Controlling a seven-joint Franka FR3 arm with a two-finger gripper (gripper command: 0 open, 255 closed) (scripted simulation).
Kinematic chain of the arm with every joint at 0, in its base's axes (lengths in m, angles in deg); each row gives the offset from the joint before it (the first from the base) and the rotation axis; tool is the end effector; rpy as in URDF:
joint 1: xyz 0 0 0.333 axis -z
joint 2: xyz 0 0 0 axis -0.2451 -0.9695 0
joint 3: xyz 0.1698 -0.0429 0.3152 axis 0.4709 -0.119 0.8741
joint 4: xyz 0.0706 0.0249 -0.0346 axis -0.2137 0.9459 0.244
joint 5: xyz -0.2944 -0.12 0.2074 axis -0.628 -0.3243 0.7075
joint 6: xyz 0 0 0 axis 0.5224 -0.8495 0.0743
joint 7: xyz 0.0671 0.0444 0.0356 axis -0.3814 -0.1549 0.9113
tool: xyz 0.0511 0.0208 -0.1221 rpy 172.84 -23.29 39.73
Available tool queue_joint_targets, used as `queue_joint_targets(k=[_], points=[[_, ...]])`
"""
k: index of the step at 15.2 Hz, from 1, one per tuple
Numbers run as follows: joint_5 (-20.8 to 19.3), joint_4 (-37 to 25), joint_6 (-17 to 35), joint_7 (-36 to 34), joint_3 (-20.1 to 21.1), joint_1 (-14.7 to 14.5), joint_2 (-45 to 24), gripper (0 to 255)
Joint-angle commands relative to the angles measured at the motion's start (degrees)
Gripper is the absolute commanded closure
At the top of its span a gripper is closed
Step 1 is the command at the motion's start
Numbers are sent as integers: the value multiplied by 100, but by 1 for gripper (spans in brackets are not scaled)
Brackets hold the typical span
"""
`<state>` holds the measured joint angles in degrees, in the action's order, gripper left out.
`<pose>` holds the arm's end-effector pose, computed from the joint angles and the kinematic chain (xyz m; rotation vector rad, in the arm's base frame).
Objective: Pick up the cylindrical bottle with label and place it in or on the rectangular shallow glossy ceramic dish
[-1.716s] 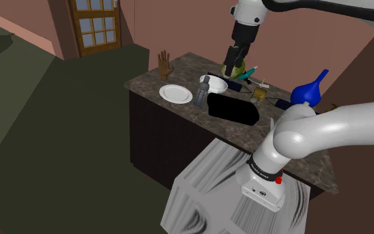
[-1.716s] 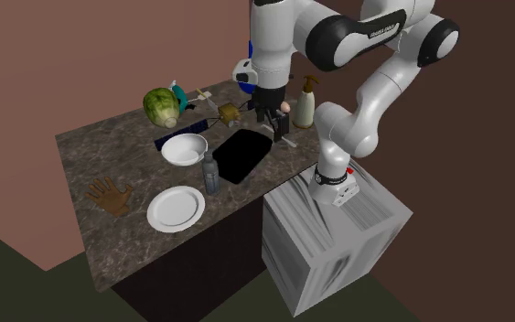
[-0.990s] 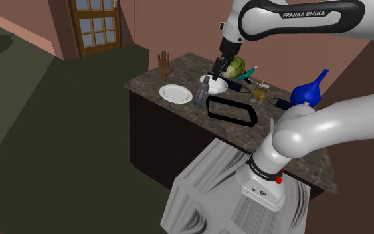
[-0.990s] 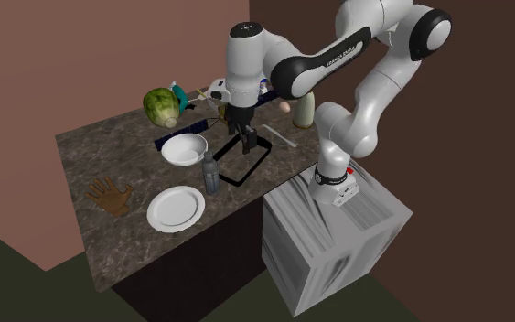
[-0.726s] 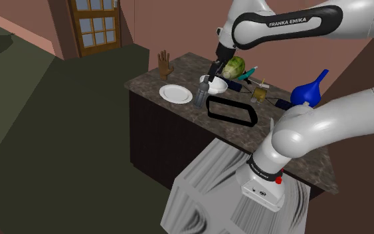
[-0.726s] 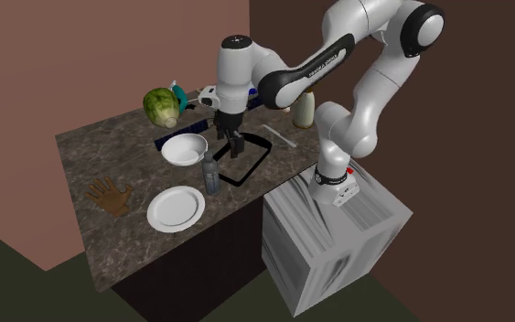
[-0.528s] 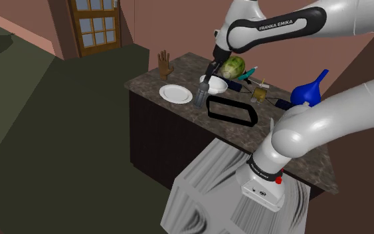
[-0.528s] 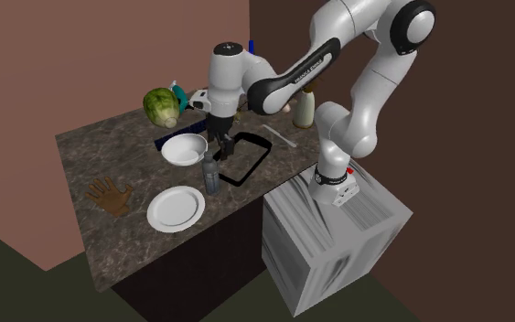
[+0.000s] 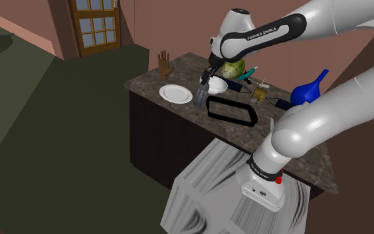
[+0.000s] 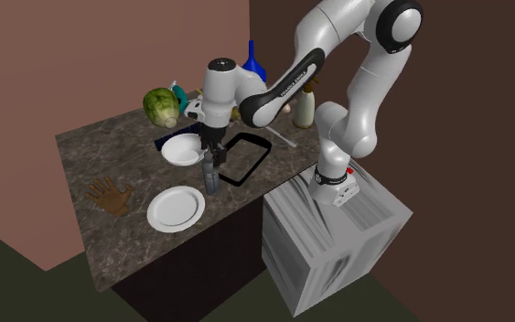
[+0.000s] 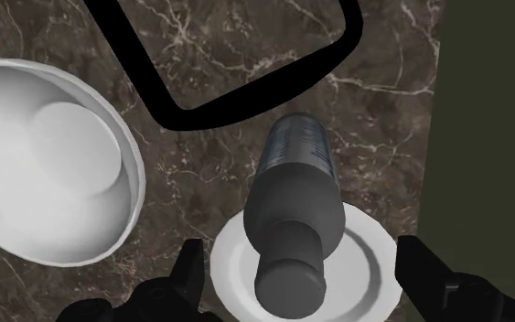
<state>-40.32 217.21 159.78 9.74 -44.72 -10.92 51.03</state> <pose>0.3837 -0.1307 0.4280 2.9804 0.2025 0.2712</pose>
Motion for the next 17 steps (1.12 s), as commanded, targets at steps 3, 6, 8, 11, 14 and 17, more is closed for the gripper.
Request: queue_joint_targets(k=[3,6,8,11,14,17], points=[[-6,57,267,-4,-36,-2,-205,0],[-6,56,267,-4,-36,-2,-206,0],[-6,56,267,-4,-36,-2,-206,0],[-6,56,266,-4,-36,-2,-205,255],[-6,56,264,-6,-35,-3,-204,255],[-6,56,264,-7,-34,-3,-204,255]])
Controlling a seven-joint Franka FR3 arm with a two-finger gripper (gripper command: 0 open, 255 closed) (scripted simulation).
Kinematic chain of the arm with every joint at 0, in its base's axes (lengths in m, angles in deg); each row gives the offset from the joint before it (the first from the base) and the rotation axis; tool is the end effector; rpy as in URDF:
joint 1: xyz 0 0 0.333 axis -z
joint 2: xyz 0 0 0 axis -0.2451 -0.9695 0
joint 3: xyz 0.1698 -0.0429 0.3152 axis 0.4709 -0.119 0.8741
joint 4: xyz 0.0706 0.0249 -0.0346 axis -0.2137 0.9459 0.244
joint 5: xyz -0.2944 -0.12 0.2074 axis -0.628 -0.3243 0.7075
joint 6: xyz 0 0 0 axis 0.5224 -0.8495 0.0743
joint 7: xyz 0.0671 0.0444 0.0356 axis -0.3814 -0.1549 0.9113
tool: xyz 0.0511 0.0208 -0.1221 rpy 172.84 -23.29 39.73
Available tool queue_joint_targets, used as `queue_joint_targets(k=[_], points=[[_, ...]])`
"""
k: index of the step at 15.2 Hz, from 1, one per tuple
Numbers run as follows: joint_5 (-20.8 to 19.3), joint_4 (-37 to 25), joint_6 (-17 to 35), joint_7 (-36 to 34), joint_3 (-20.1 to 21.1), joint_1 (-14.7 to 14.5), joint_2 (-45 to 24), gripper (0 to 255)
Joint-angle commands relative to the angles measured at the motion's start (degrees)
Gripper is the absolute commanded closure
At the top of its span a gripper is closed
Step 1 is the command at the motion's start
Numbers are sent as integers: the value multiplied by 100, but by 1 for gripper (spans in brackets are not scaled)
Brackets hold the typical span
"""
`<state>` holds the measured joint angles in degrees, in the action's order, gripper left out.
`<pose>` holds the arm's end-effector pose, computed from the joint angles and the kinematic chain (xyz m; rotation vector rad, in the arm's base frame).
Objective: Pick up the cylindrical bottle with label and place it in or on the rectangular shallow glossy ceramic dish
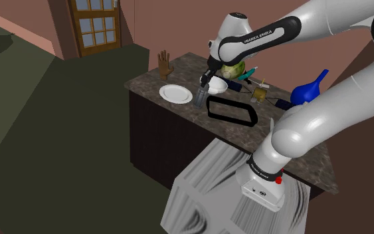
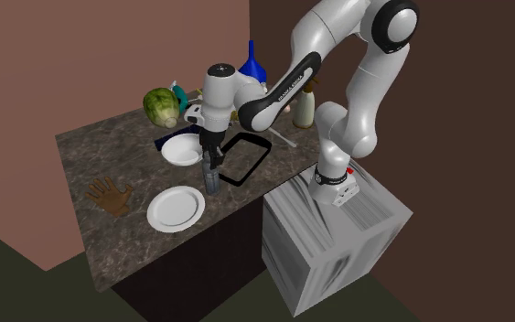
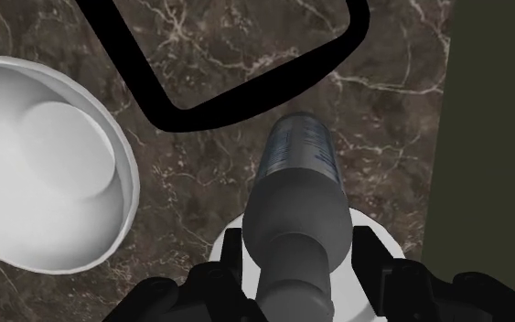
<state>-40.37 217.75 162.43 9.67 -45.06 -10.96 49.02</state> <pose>0.3890 -0.1321 0.4149 2.9798 0.2025 0.2737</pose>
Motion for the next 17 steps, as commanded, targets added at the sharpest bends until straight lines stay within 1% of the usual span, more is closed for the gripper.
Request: queue_joint_targets(k=[1,2,17], points=[[0,3,0,0,0,0,-2,255],[0,2,2,2,-2,1,-4,255],[125,-728,-1311,116,121,-45,584,255]])
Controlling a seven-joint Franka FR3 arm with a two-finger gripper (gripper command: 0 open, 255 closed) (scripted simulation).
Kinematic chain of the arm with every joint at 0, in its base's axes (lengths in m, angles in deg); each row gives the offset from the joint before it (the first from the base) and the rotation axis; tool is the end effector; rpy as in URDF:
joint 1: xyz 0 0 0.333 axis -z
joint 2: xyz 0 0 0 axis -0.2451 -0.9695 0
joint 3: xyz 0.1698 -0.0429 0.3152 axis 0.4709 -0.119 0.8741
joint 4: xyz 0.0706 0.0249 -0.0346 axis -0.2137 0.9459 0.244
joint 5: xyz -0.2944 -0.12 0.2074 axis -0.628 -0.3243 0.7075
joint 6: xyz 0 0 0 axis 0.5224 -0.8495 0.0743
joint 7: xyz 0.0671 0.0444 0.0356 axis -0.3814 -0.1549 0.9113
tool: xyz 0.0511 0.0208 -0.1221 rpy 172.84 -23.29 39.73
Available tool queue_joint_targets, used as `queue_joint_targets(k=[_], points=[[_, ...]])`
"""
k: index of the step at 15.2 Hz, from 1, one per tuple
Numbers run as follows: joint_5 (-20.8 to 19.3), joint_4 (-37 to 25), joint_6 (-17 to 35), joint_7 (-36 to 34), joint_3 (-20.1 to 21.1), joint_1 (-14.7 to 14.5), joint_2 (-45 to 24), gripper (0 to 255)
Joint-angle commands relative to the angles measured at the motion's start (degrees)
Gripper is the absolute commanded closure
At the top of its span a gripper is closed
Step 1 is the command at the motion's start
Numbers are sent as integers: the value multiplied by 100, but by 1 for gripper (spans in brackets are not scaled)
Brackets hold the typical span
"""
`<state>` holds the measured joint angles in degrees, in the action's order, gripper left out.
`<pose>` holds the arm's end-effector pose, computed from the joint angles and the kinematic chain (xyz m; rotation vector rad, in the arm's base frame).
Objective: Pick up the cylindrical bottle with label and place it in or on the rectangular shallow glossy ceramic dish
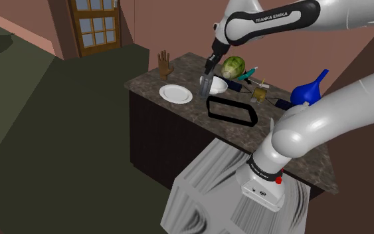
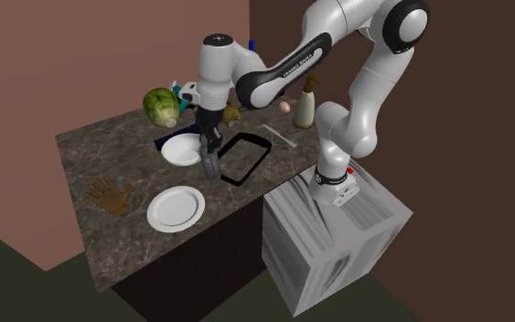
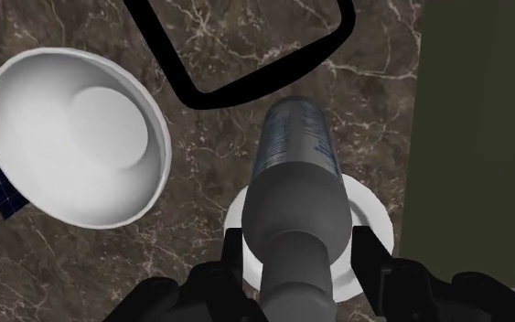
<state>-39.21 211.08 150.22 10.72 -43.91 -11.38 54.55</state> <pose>0.3834 -0.1318 0.4839 2.9802 0.2024 0.2722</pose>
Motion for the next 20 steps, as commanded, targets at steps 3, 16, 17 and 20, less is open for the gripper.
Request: queue_joint_targets(k=[3,16,17,20], points=[[34,-238,-338,34,30,-13,103,255],[-181,-374,-1498,789,-352,347,1237,255],[-222,-368,-1602,898,-417,404,1365,255],[-350,-393,-1919,1235,-618,576,1712,255]])
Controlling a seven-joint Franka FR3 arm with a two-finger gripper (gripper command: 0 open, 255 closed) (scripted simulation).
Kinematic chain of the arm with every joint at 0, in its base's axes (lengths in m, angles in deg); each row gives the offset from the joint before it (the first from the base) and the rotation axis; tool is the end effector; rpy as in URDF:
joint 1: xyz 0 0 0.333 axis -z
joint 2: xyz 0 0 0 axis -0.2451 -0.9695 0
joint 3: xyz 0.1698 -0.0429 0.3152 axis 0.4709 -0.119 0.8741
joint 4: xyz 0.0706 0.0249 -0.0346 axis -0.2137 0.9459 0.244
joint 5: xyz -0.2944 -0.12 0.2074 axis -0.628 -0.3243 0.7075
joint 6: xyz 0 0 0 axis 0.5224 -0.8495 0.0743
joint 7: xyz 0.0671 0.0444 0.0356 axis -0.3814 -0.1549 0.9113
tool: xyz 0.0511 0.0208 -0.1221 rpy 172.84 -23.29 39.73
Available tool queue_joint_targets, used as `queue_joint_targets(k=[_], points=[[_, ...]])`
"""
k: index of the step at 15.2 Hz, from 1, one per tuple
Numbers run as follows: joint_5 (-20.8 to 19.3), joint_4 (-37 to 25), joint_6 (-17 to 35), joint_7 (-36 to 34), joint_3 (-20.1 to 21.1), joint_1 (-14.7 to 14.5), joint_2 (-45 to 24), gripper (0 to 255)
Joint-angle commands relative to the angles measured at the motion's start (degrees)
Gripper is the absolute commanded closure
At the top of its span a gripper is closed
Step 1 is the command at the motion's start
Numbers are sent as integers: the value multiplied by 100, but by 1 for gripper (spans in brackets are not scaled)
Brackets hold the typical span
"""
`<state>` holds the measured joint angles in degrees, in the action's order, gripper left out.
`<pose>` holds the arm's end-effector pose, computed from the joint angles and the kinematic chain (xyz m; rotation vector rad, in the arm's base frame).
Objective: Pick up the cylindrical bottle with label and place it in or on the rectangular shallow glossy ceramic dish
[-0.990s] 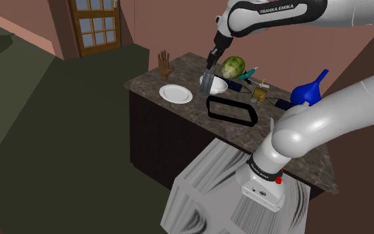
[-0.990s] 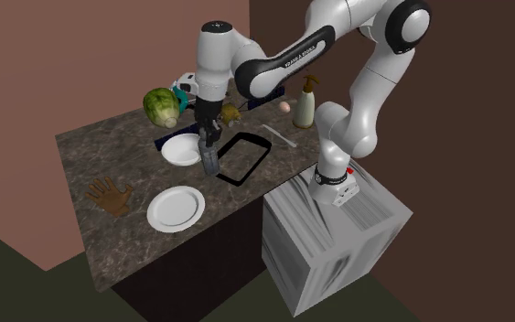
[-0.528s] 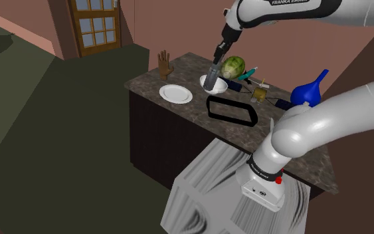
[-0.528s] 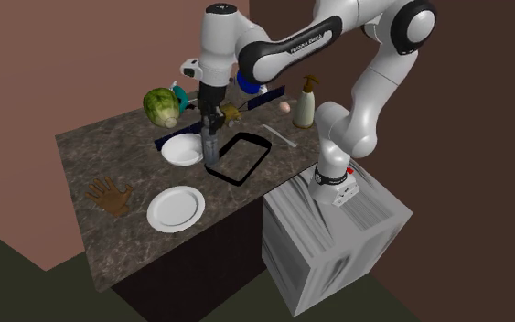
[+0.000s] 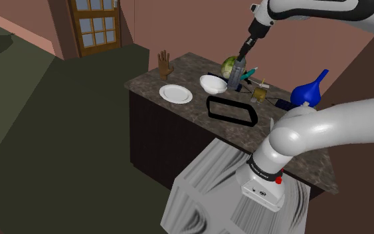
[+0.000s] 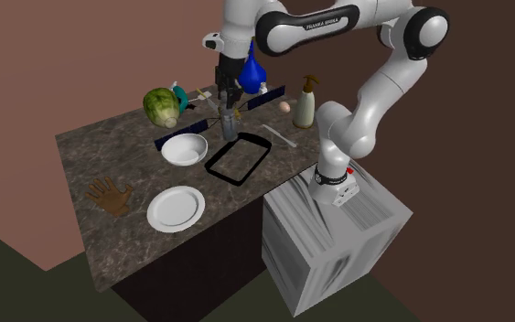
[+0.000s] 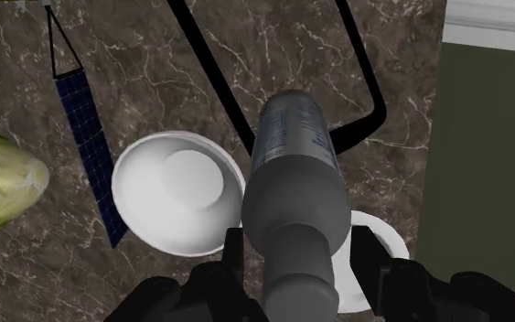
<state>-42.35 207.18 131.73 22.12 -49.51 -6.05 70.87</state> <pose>0.2681 -0.2001 0.5709 2.9799 0.2007 0.2730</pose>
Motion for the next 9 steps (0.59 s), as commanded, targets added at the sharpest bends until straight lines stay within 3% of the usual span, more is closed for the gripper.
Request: queue_joint_targets(k=[1,5,9], points=[[-79,-26,-176,211,-128,99,183,255],[-253,-187,-596,688,-415,315,529,255],[-328,142,-316,664,-485,355,579,255]])
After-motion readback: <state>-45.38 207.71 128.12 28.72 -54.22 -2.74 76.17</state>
